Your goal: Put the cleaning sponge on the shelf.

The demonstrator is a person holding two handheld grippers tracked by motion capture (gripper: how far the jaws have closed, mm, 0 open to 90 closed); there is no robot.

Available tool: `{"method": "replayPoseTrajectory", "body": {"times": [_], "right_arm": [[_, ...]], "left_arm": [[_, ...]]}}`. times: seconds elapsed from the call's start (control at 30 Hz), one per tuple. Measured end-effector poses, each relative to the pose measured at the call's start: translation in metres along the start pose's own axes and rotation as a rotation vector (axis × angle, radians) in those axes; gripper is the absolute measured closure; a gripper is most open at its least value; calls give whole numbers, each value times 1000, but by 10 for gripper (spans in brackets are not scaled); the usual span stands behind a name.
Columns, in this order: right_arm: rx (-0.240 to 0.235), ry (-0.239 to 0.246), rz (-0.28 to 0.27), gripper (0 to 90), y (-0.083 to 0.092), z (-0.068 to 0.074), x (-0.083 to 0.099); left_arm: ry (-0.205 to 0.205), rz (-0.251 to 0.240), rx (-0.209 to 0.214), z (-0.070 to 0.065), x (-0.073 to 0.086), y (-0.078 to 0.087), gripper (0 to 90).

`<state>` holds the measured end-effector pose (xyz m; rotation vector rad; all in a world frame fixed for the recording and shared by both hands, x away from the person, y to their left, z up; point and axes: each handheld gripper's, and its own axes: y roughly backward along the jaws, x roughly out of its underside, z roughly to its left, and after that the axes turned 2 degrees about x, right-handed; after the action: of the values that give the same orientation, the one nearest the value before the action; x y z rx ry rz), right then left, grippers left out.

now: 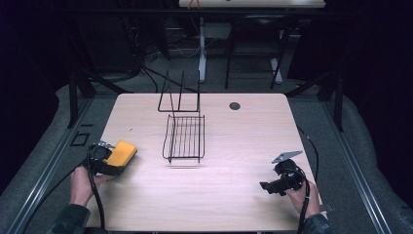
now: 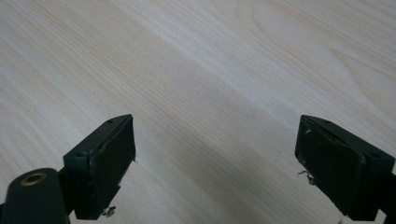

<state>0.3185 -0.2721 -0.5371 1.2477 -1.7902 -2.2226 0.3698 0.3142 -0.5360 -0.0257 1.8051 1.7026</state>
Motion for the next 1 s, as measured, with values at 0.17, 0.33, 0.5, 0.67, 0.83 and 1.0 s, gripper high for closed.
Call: {"method": "replayPoseTrajectory", "body": {"times": [0.17,0.33,0.5,0.67,0.83,1.0], "right_arm": [[-1,5,4,119,0,0,0],[-11,-10,3,120,0,0,0],[-5,-9,0,120,0,0,0],[-13,-12,1,121,0,0,0],[-6,-6,-4,121,0,0,0],[-13,-9,4,122,0,1,-1]], "left_arm": [[-7,-11,-5,-3,-3,7,222],[-10,-25,2,-6,-6,13,222],[-23,-34,6,-11,-11,21,222],[-38,-58,7,-17,-15,31,222],[-60,-64,13,-23,-20,33,222],[-69,-65,15,-25,-24,36,222]]}}
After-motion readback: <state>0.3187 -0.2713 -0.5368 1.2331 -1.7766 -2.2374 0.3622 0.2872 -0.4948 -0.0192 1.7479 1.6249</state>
